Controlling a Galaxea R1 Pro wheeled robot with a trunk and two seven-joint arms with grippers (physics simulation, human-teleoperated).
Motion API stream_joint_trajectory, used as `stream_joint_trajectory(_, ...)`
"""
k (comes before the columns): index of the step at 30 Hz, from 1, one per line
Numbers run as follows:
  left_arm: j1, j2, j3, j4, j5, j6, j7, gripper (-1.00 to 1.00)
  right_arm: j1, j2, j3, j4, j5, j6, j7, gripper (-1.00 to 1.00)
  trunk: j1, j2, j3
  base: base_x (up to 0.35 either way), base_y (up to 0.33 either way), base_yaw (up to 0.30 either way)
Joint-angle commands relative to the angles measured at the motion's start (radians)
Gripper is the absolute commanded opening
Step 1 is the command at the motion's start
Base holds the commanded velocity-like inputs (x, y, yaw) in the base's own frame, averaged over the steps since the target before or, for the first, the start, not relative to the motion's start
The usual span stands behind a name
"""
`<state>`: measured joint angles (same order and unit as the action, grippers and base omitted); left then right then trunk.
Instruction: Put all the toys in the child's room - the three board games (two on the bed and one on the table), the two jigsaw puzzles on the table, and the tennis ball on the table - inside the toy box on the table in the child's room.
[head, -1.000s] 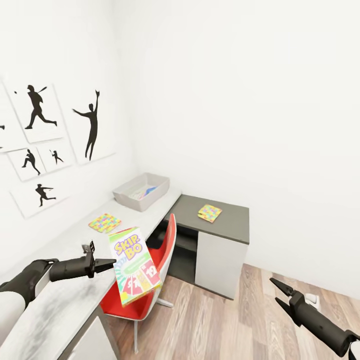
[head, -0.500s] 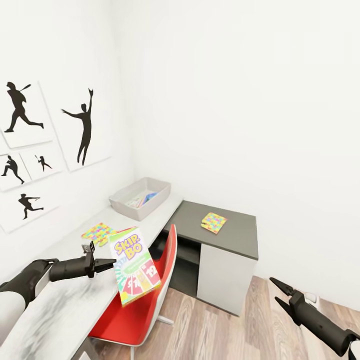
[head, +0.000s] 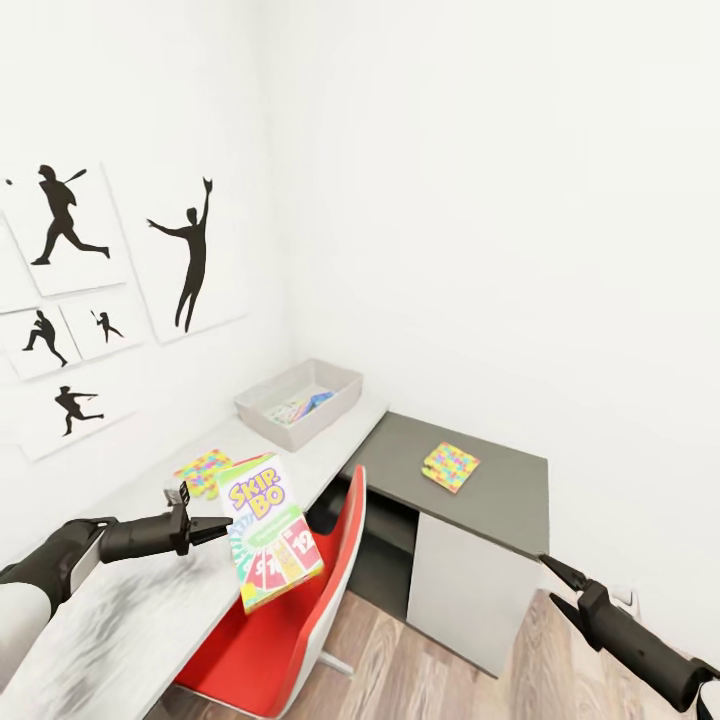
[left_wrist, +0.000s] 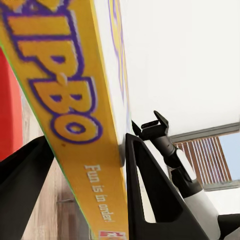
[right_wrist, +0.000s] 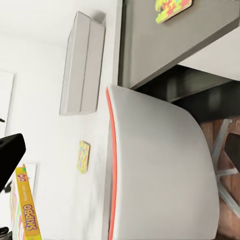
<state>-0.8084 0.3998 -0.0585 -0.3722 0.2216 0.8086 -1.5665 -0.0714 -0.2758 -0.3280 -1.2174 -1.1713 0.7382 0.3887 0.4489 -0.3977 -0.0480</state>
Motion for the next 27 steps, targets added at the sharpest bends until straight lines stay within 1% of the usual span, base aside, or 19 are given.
stream_joint_trajectory(1, -0.002, 0.001, -0.006, 0.001, 0.004, 0.011, -0.004, -1.0, -0.001, 0.0, -0.002, 0.0, -0.001, 0.006, 0.002, 1.0, 0.001, -0.002, -0.002, 0.219, -0.22, 0.286)
stream_joint_trajectory(12, -0.001, 0.001, -0.006, 0.001, 0.005, 0.011, -0.004, -1.0, -0.001, 0.0, 0.001, -0.011, -0.001, 0.007, 0.006, 1.0, 0.001, -0.002, -0.002, 0.207, -0.199, 0.284)
stream_joint_trajectory(15, -0.001, 0.001, -0.006, 0.0, 0.005, 0.011, -0.004, -1.0, -0.001, -0.001, 0.002, -0.087, -0.002, 0.014, 0.007, 1.0, 0.001, -0.002, -0.002, 0.079, -0.061, 0.108)
stream_joint_trajectory(16, -0.001, 0.001, -0.006, 0.0, 0.005, 0.011, -0.004, -1.0, 0.0, -0.001, 0.007, -0.145, -0.003, 0.02, 0.006, 1.0, 0.001, -0.002, -0.002, 0.036, -0.028, 0.05)
stream_joint_trajectory(17, 0.0, 0.001, -0.005, 0.0, 0.005, 0.011, -0.004, -1.0, 0.001, -0.001, 0.011, -0.178, -0.003, 0.026, 0.005, 1.0, 0.001, -0.002, -0.002, 0.029, -0.022, 0.04)
stream_joint_trajectory(18, 0.0, 0.002, -0.004, 0.0, 0.005, 0.011, -0.004, -1.0, 0.006, 0.0, 0.022, -0.243, -0.003, 0.041, 0.003, 1.0, 0.001, -0.002, -0.002, 0.019, -0.014, 0.025)
stream_joint_trajectory(19, 0.0, 0.002, -0.004, 0.0, 0.005, 0.011, -0.004, -1.0, 0.01, 0.0, 0.029, -0.271, -0.003, 0.052, 0.002, 1.0, 0.001, -0.002, -0.002, 0.015, -0.011, 0.02)
stream_joint_trajectory(21, 0.0, 0.002, -0.004, 0.0, 0.005, 0.011, -0.004, -1.0, 0.022, 0.0, 0.057, -0.336, -0.002, 0.113, -0.005, 1.0, 0.001, -0.002, -0.002, 0.008, -0.006, 0.011)
stream_joint_trajectory(25, 0.0, 0.001, -0.004, 0.0, 0.005, 0.011, -0.004, -1.0, 0.027, -0.001, 0.065, -0.368, -0.002, 0.213, -0.02, 1.0, 0.001, -0.002, -0.002, 0.003, -0.002, 0.004)
stream_joint_trajectory(27, 0.0, 0.001, -0.003, 0.0, 0.005, 0.011, -0.004, -1.0, 0.025, -0.003, 0.061, -0.374, -0.002, 0.244, -0.034, 1.0, 0.001, -0.002, -0.002, 0.001, -0.001, 0.001)
